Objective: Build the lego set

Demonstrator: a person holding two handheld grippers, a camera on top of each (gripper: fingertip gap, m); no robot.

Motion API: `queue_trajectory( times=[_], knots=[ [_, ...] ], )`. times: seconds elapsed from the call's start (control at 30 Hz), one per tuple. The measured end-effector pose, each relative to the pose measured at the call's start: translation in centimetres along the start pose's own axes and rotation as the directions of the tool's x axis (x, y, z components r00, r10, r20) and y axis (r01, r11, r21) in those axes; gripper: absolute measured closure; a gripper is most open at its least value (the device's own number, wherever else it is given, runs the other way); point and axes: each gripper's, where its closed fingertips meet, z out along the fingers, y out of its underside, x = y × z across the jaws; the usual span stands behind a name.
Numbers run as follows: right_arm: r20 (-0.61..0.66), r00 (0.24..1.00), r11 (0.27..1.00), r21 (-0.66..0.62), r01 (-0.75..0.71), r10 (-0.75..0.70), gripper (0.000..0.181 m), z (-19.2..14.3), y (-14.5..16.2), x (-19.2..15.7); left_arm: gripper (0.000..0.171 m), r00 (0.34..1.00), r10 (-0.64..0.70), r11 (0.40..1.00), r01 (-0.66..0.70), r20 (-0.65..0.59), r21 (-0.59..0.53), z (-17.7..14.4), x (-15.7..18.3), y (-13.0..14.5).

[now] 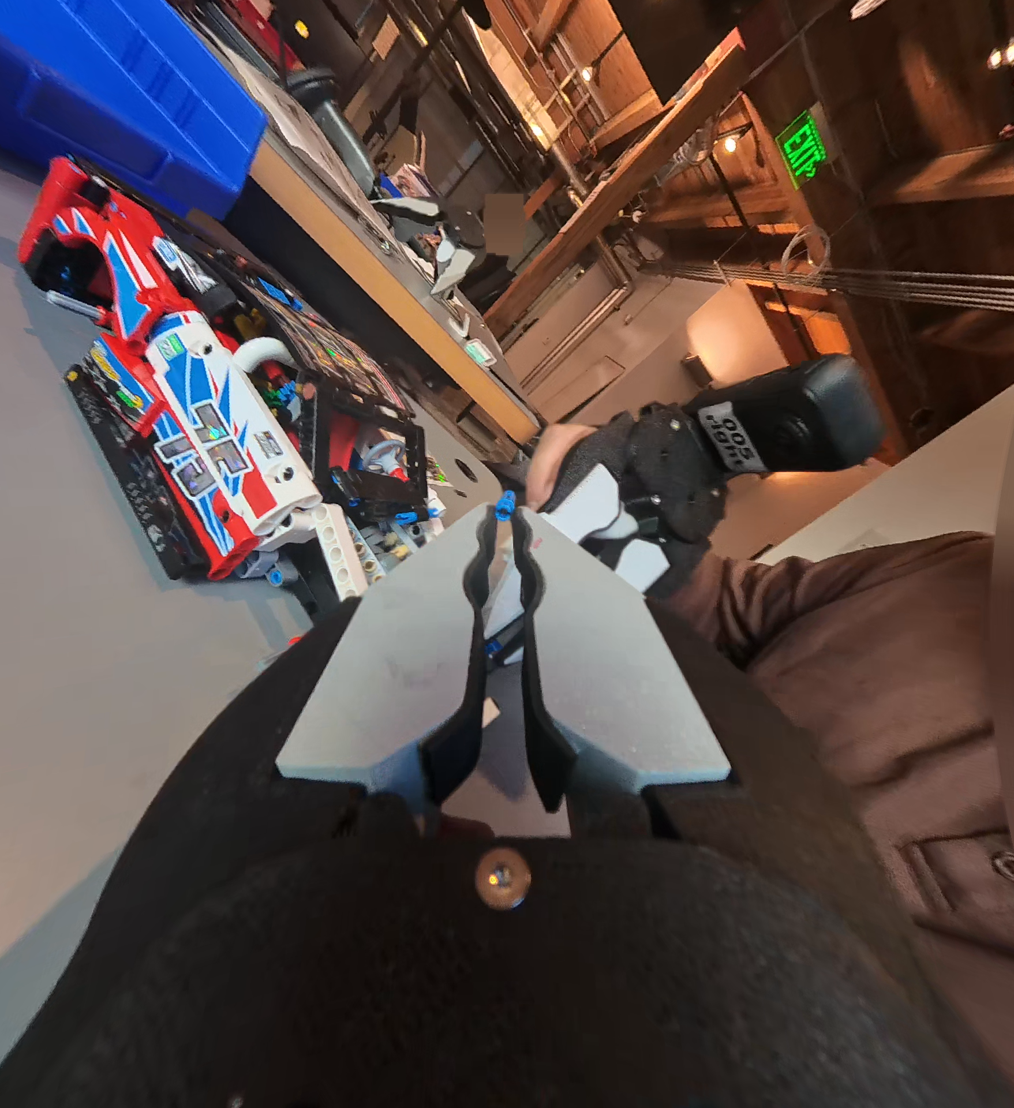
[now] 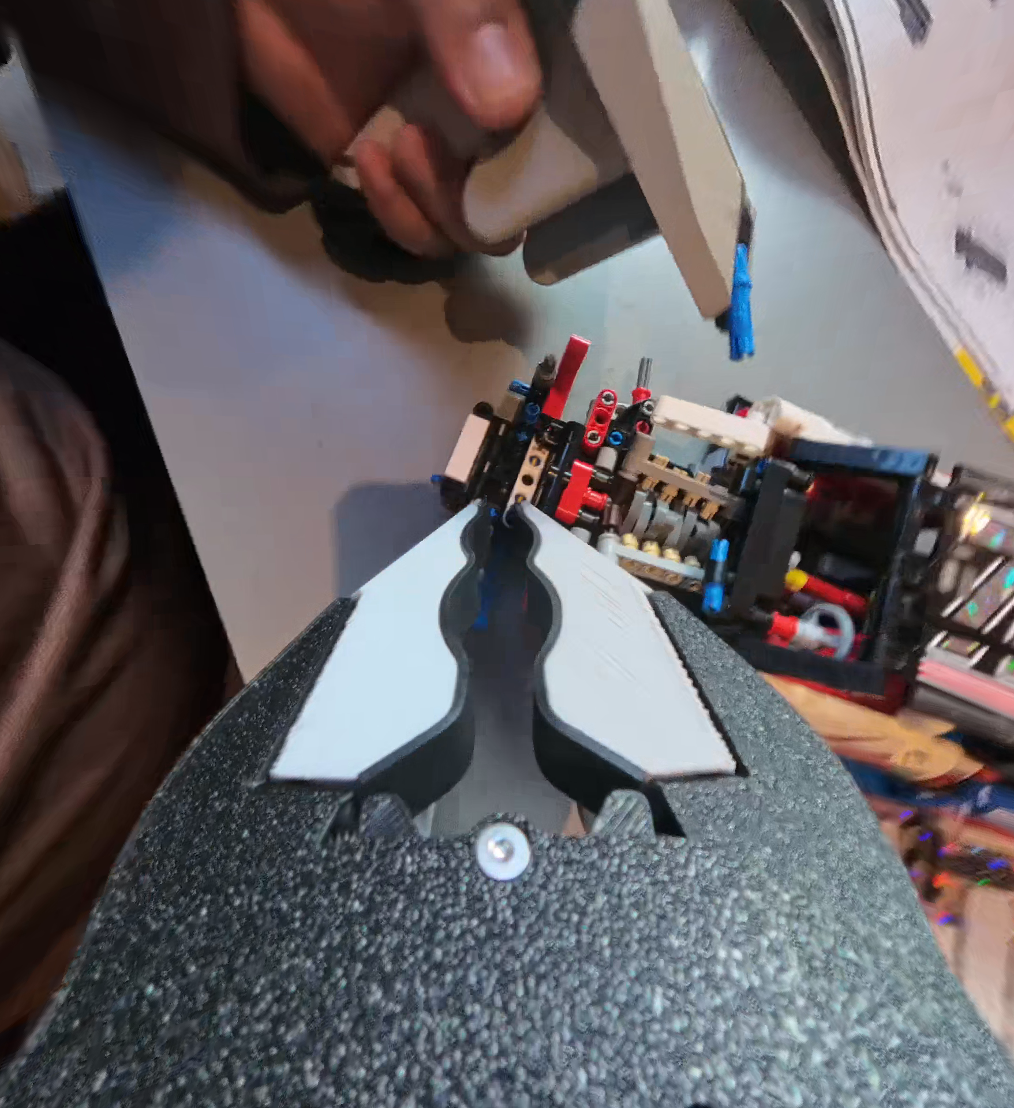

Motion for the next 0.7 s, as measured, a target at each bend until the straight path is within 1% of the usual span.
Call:
queue_trajectory(
  times=[0.07, 0.13, 0.17, 0.23, 0.3, 0.43, 0.57, 0.7],
  knots=[
    [-0.042, 0.991, 0.992, -0.011, -0.129, 0.128, 0.172, 0.0, 0.1, -0.6, 0.169, 0.999, 0.040, 0.999, -0.040, 0.037, -0.001, -0.3, -0.4, -0.3],
    [-0.151, 0.969, 0.981, -0.004, -0.196, 0.193, 0.166, -0.7, 0.6, -0.1, 0.169, 0.997, 0.057, 0.998, -0.057, 0.057, -0.001, -0.6, -0.4, -0.5],
    [-0.192, 0.955, 0.973, 0.020, -0.229, 0.228, 0.165, -1.1, 0.7, -0.1, 0.169, 0.997, 0.054, 0.999, -0.054, 0.058, -0.001, -0.6, -0.4, -0.5],
    [-0.214, 0.927, 0.951, 0.071, -0.300, 0.309, 0.169, -1.3, 0.6, -0.4, 0.169, 0.998, 0.041, 0.999, -0.041, 0.051, -0.007, -0.5, -0.2, -0.2],
    [-0.246, 0.903, 0.936, 0.088, -0.342, 0.353, 0.168, -1.0, 1.0, -0.4, 0.169, 0.998, 0.036, 0.999, -0.035, 0.056, -0.021, -0.3, -0.2, 0.3],
    [-0.249, 0.861, 0.896, 0.153, -0.417, 0.444, 0.169, -0.3, 0.9, -0.2, 0.169, 0.995, 0.062, 0.997, -0.058, 0.081, -0.053, 0.0, -0.5, 1.0],
    [-0.220, 0.832, 0.860, 0.159, -0.485, 0.510, 0.167, 0.7, 1.4, -0.2, 0.169, 0.990, 0.092, 0.994, -0.085, 0.105, -0.067, 0.0, -0.6, 1.2],
    [-0.185, 0.815, 0.834, 0.195, -0.517, 0.549, 0.175, 0.7, 0.9, -0.2, 0.169, 0.991, 0.090, 0.994, -0.083, 0.099, -0.074, 0.2, -0.4, 1.5]
  ],
)
